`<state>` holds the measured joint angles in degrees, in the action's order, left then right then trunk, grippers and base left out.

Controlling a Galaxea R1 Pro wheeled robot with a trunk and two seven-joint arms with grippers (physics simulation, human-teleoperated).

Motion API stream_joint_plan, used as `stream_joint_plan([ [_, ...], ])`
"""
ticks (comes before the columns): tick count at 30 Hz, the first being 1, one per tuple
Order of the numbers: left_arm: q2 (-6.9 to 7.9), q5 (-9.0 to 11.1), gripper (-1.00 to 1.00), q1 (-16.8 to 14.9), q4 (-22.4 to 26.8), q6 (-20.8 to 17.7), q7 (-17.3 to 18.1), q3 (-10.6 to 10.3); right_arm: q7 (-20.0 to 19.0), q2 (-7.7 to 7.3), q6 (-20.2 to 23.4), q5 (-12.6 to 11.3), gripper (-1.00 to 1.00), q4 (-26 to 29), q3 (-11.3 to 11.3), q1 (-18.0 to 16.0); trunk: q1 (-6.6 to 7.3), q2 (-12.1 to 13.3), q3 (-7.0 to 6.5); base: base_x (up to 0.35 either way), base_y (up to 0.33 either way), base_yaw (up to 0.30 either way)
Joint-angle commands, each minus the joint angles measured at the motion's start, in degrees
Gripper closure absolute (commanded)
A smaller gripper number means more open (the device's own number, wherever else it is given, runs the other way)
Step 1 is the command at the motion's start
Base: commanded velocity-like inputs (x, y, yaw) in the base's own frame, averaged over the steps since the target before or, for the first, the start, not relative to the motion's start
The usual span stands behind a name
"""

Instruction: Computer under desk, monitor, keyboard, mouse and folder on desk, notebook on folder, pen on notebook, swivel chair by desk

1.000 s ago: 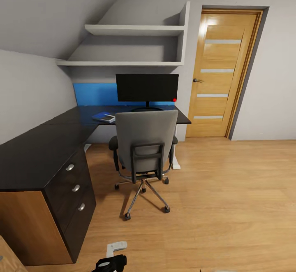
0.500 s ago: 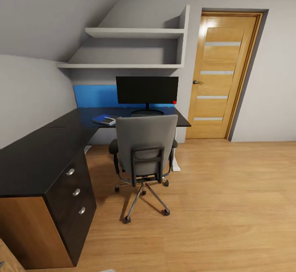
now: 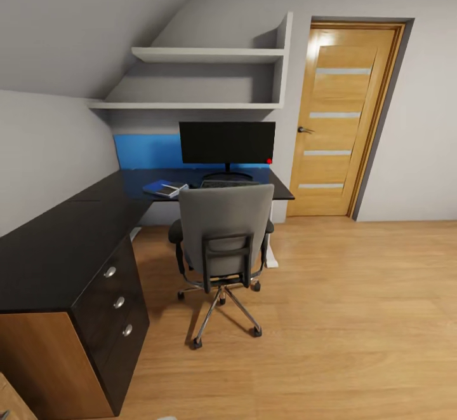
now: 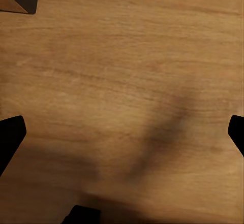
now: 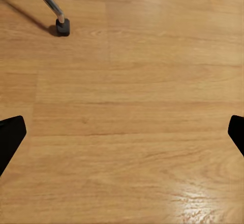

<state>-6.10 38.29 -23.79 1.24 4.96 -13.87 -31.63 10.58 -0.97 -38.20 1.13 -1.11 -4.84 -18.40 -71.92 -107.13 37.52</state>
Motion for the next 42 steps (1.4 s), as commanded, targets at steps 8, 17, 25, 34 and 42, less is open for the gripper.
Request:
stream_joint_plan([
  [8,0.03,0.5,-1.0,0.0,0.0,0.1,-0.2,-0.5,0.5,0.01,-0.1,0.1,-1.0,-0.1,-0.5,-0.1,1.77,3.2,-1.38,0.0,0.0,0.0],
  [17,0.03,0.4,-1.0,0.0,0.0,0.1,-0.2,-0.5,0.5,0.01,-0.1,0.1,-1.0,-0.1,-0.5,-0.1,3.75,6.8,-3.0,0.0,0.0,0.0],
  [25,0.03,0.4,-1.0,0.0,0.1,0.1,-0.2,-0.5,0.5,0.01,-0.1,0.1,-1.0,-0.1,-0.5,-0.1,5.51,10.0,-4.44,0.0,0.0,0.0],
  [34,0.12,0.4,-1.0,0.0,0.1,0.0,-0.2,-0.4,0.5,0.01,-0.1,0.1,-1.0,-0.1,-0.5,-0.1,7.04,12.8,-5.69,0.0,0.0,0.0],
  [42,0.16,0.5,-1.0,0.0,0.0,-0.1,-0.2,-0.5,0.5,0.01,-0.1,0.1,-1.0,-0.1,-0.5,-0.1,7.04,12.8,-5.69,0.0,0.0,0.0],
])
